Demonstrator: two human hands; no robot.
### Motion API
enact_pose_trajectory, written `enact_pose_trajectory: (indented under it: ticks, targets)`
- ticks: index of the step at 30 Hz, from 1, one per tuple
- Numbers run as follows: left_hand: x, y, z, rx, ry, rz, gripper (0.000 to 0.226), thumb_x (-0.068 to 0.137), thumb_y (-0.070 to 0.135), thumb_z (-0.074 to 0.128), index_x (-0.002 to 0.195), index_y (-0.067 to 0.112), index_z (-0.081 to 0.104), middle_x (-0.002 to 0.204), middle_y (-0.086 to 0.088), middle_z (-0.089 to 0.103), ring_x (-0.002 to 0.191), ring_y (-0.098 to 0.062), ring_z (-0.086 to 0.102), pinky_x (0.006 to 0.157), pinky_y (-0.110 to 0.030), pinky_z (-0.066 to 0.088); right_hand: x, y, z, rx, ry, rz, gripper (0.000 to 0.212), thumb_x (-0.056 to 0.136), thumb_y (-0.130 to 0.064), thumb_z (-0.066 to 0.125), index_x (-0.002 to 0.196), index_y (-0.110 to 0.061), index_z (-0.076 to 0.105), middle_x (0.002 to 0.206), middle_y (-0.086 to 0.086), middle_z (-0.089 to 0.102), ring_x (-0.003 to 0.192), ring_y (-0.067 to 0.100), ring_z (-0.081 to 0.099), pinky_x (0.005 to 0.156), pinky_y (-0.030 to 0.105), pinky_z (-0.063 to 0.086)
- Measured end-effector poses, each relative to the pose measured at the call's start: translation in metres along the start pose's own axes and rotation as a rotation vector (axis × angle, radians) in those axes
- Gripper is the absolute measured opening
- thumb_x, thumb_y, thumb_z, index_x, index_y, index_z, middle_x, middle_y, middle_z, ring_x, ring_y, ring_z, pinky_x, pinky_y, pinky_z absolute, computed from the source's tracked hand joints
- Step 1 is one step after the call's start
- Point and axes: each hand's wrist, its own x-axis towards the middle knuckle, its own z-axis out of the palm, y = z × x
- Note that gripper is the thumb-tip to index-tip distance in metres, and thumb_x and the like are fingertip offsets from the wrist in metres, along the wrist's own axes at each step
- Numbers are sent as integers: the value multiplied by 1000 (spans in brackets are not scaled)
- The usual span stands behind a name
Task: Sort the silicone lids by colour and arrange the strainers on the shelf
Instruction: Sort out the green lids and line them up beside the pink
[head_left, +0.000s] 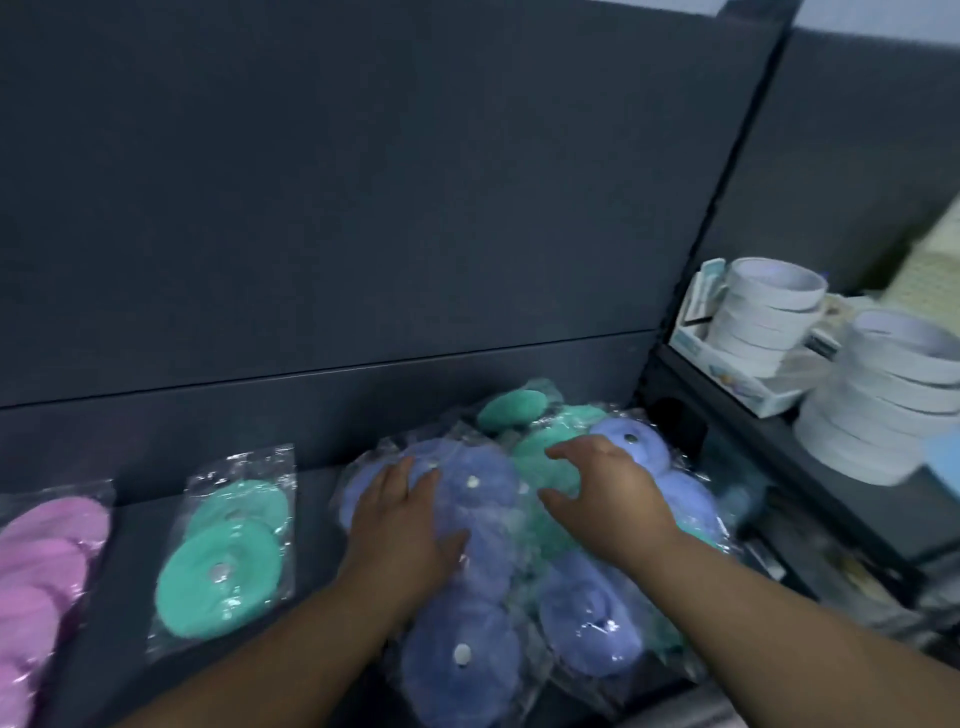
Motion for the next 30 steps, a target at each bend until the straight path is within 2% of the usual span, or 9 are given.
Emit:
enact_pose_trajectory:
  ticks: [7,10,14,17,20,23,25,27,30]
  targets:
    - [2,105,39,43,-105,133,107,55,82,16,149,31,19,160,0,1,147,-19,2,118,-30,7,-54,108,-36,3,-40,119,65,72,-52,74,128,-26,55,134,-4,49,120,16,51,98,27,42]
    - [-4,127,53,-22,-257,147,102,66,85,42,150,33,15,160,2,-4,147,-17,1,116,-28,8,-67,130,-36,97,-162,129,83,64,-55,79,135,-28,46,138,-4,40,120,15,49,99,25,41]
    - [-9,131,65,19,-277,153,134,36,102,20,150,32,18,160,0,2,146,-18,6,116,-26,9,-71,140,-35,219,-200,105,89,63,-45,84,139,-29,40,140,-4,35,123,15,44,98,20,35]
    - [-10,135,63,-36,-230,119,94,73,75,51,150,29,20,160,2,4,146,-16,6,115,-24,8,-69,138,-40,317,-158,137,90,65,-38,85,140,-30,37,142,-3,42,126,16,45,98,23,38]
    - [-12,141,57,-117,-60,60,58,92,44,53,144,25,36,156,3,20,143,-15,20,113,-22,17,-67,132,-44,568,-110,184,72,70,-28,84,130,-34,46,127,-1,58,108,16,60,90,30,52]
    - [-19,156,44,-421,122,-104,27,95,41,48,114,26,61,128,4,55,121,-16,52,98,-23,38,-64,119,-50,667,114,66,39,72,-23,82,101,-32,58,99,-9,65,88,3,63,74,18,52]
    - [-19,165,27,-903,29,-369,38,94,52,44,97,20,63,109,-2,67,97,-21,66,83,-31,52,-59,109,-52,646,221,-113,31,75,-20,80,85,-36,55,90,-11,62,85,6,59,74,15,46]
    - [-17,164,14,-1400,-156,-578,58,88,62,45,104,8,60,103,-12,70,82,-26,70,69,-34,58,-55,101,-50,637,214,-302,28,74,-17,75,79,-35,55,90,-14,60,90,7,57,80,15,44]
    - [-21,151,2,-1609,-198,-594,46,83,32,63,109,-5,59,87,-17,71,64,-22,69,57,-26,59,-57,101,-37,632,84,-465,38,62,0,62,83,-31,58,104,-19,58,104,-6,53,90,7,38]
